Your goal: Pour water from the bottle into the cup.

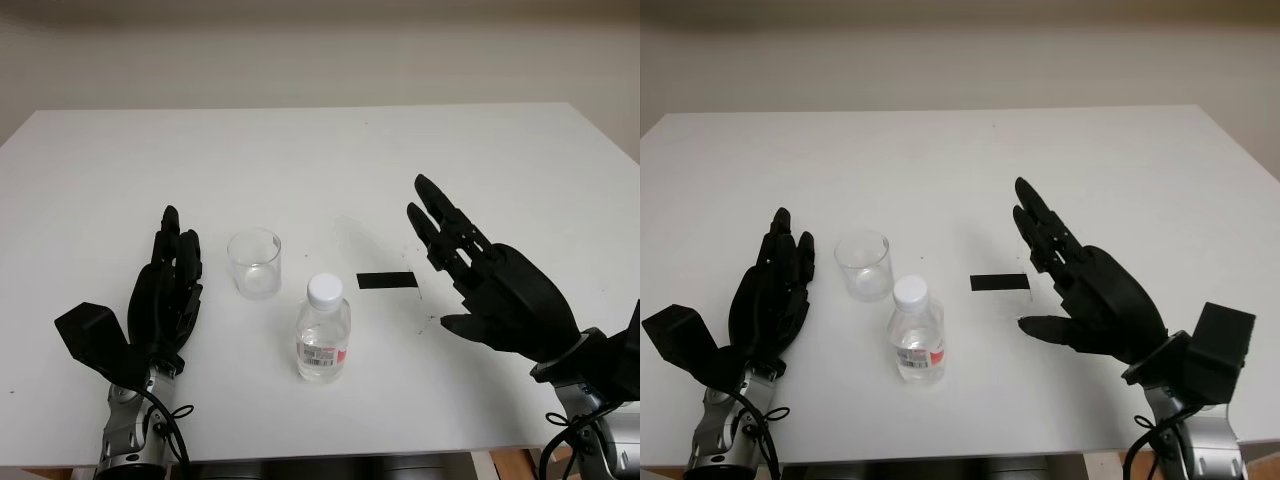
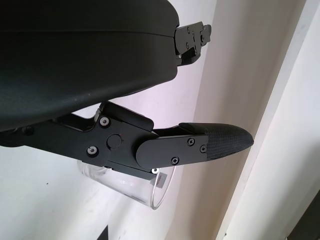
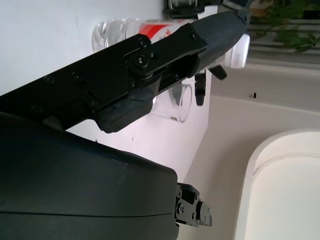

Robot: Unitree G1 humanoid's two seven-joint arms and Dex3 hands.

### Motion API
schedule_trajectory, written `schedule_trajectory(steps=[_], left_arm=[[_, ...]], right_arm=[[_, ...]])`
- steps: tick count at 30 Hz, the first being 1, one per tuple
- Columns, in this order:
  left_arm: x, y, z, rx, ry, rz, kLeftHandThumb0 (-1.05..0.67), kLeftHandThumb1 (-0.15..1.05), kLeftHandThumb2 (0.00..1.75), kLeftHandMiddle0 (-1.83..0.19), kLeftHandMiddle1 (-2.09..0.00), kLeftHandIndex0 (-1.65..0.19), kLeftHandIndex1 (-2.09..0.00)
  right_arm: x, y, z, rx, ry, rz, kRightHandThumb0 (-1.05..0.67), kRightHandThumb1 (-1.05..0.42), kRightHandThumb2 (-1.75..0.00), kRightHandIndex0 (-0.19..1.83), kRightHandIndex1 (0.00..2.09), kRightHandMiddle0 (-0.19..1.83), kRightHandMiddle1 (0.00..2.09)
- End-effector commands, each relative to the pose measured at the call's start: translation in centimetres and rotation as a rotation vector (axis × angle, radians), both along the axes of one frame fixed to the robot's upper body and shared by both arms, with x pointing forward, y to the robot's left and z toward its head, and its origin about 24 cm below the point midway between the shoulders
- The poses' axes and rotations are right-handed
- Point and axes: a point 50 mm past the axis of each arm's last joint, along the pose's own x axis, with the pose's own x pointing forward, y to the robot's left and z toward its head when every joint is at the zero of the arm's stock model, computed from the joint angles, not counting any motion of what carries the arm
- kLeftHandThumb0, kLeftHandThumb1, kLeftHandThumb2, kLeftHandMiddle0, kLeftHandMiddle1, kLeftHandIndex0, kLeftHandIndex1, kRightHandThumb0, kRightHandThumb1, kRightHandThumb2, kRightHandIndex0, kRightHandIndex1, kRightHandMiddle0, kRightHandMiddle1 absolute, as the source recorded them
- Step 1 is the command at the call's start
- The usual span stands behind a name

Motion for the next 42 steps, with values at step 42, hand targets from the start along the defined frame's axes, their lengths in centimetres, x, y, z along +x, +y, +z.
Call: schedule_trajectory(steps=[42], left_arm=[[-0.1, -0.3, -1.2, -0.042, 0.059, 0.011, -0.75, 1.05, 0.43, 0.16, -0.06, 0.17, -0.05]], right_arm=[[0.4, 6.2, -3.4, -0.059, 0.115, 0.240, -0.99, -0.88, -0.05, -0.19, 0.00, -0.19, 0.00]])
